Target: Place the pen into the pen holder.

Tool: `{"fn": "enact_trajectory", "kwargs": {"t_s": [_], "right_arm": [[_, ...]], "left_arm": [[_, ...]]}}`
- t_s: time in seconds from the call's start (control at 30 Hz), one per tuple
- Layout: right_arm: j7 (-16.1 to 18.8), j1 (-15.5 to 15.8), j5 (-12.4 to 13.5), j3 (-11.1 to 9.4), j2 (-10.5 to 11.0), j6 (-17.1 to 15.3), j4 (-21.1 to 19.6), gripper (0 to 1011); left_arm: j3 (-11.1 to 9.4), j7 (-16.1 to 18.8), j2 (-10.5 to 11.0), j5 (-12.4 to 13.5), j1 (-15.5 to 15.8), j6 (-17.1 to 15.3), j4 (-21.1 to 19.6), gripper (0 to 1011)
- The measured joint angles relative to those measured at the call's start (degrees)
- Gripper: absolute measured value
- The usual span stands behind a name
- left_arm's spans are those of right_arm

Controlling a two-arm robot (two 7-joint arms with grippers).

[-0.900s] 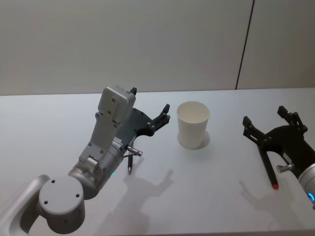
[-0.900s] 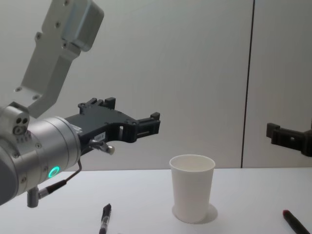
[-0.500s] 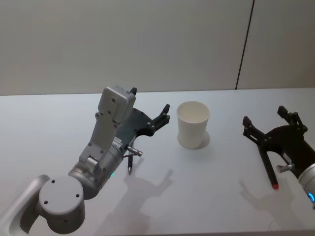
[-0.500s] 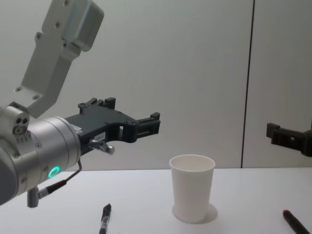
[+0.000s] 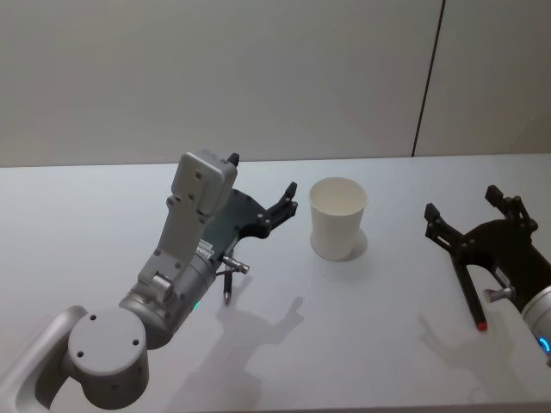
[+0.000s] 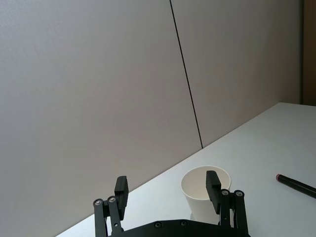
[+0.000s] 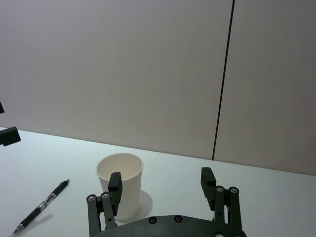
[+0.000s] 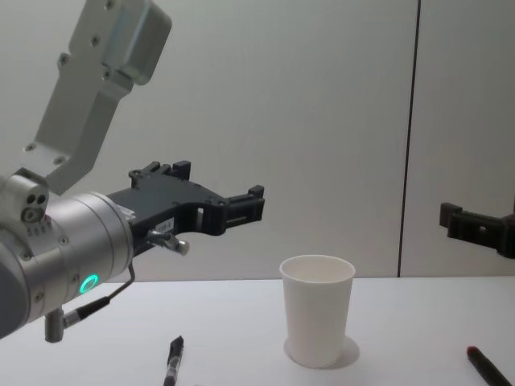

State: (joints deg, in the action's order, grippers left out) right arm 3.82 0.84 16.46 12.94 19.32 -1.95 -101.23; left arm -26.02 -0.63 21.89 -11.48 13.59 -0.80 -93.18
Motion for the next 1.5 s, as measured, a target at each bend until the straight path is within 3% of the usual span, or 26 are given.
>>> {"fn": "enact_trajectory", "kwargs": {"t_s": [0.3,0.6,1.0,1.5], "right_arm": [[-1.4,-0.1,-1.4,0.6,-1.0,0.1,-0.3,1002],[-4.3,-0.4,-4.0,1.2,-2.4,-1.8,-0.9,1002],[-6.2,-2.0,-7.0,0.5,-2.6,-8.1,-0.7,1002],[-5.3,-5.5,-9.1,-1.1,-2.4,-17.5,1.7,1001]], "left_arm": [[0.0,0.0,0.0,0.0,0.0,0.0,0.0,1000],[0.0,0.0,0.0,0.0,0.0,0.0,0.0,1000],[0.0,0.0,0.0,0.0,0.0,0.0,0.0,1000],[0.0,0.0,0.0,0.0,0.0,0.0,0.0,1000]]}}
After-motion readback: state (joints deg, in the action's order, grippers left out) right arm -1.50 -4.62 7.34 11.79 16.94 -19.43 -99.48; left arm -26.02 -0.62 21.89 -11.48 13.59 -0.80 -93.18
